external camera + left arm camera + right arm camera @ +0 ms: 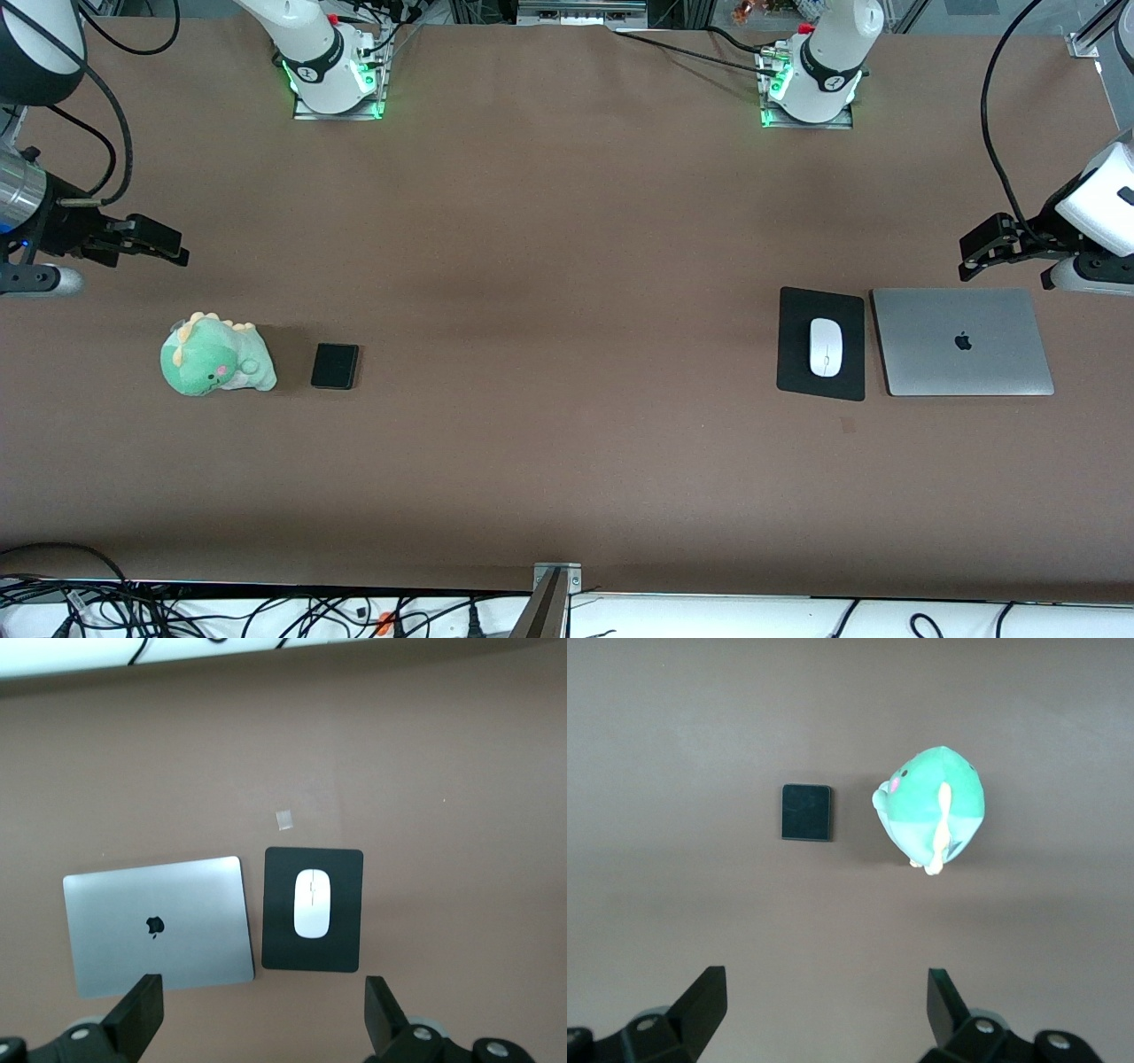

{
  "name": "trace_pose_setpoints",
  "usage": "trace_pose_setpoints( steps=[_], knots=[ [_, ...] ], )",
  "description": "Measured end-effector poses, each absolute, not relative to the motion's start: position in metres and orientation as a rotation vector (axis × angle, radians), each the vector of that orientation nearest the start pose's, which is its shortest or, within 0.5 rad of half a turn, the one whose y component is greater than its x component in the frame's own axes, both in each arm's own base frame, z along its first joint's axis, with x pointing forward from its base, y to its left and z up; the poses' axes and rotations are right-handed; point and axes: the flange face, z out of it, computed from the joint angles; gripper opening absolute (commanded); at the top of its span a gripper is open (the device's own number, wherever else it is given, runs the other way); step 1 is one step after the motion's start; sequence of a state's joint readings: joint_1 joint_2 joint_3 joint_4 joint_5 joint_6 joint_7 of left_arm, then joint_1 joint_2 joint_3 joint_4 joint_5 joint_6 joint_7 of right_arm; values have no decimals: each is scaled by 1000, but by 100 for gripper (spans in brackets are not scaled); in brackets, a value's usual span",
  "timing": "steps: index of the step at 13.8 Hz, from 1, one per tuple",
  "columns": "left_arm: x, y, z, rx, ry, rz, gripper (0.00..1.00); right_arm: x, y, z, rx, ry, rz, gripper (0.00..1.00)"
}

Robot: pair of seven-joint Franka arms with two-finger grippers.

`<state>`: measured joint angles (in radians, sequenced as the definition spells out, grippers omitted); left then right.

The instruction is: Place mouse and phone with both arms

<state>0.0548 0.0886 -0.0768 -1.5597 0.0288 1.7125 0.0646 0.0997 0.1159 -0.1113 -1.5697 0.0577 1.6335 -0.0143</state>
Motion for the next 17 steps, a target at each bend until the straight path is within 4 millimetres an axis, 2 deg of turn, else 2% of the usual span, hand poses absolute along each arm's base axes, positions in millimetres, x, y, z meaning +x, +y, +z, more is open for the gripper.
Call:
trace_pose_setpoints(
  steps=[4,6,17],
  knots=[
    [584,-16,601,-3110,159,-129,100,584,7,581,-3095,-15,50,100],
    [575,-15,599,-3107,154,-128,100,583,5,588,-3096,-11,45,100],
    [568,-12,597,-3108,121,-118,100,583,4,595,-3096,-9,38,100]
  ],
)
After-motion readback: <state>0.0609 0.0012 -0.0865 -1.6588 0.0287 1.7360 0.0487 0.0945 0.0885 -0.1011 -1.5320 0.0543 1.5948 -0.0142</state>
